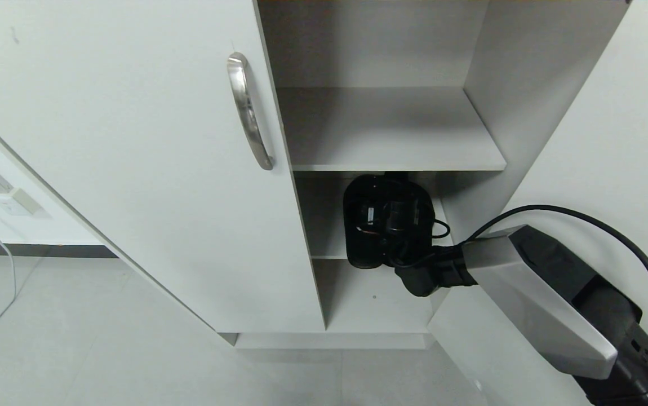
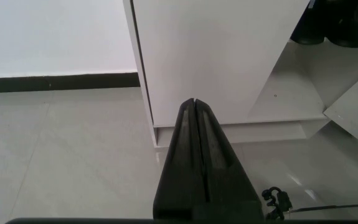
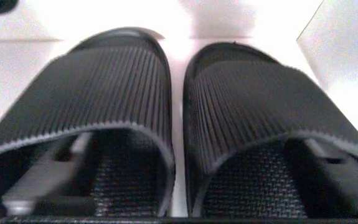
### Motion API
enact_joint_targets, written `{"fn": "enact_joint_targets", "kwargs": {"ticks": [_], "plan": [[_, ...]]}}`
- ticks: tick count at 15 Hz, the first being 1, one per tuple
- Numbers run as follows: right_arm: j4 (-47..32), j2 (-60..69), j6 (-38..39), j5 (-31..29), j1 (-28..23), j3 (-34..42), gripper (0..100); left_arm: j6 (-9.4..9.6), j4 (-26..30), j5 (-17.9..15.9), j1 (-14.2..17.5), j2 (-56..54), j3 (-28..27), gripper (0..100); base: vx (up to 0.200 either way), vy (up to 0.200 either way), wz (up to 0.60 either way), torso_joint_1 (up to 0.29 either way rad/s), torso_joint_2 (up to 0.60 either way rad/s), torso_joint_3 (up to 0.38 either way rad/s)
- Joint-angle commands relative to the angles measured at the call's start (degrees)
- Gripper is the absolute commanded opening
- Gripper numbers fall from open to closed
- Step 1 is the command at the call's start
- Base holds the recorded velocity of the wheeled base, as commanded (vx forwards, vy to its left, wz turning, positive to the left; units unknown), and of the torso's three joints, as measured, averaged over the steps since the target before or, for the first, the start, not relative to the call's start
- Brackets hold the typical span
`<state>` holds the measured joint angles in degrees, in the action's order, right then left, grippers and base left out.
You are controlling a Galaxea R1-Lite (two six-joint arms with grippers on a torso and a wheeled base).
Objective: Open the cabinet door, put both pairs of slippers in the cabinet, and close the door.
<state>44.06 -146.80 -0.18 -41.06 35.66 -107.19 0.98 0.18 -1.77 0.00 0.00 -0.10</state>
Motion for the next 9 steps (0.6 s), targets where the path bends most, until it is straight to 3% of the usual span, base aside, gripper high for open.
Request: {"fn": "enact_joint_targets", "kwargs": {"ticks": [1,4,9], "plan": [[0.24,1.43,-0.08,-0.16,0.2,2.51,100,-0.01,-0.01,0.01,0.0,0.09,0.01,0,0.0,0.0,0.0,0.0,0.0,0.0],[4.02,4.86,-0.17,-0.43,0.73,8.31,100,-0.01,-0.01,0.01,0.0,0.09,0.01,0,0.0,0.0,0.0,0.0,0.0,0.0],[14.92,14.79,-0.26,-0.43,4.33,28.71,100,0.17,-0.01,-0.08,0.0,0.09,0.01,0,0.0,0.0,0.0,0.0,0.0,0.0]]}}
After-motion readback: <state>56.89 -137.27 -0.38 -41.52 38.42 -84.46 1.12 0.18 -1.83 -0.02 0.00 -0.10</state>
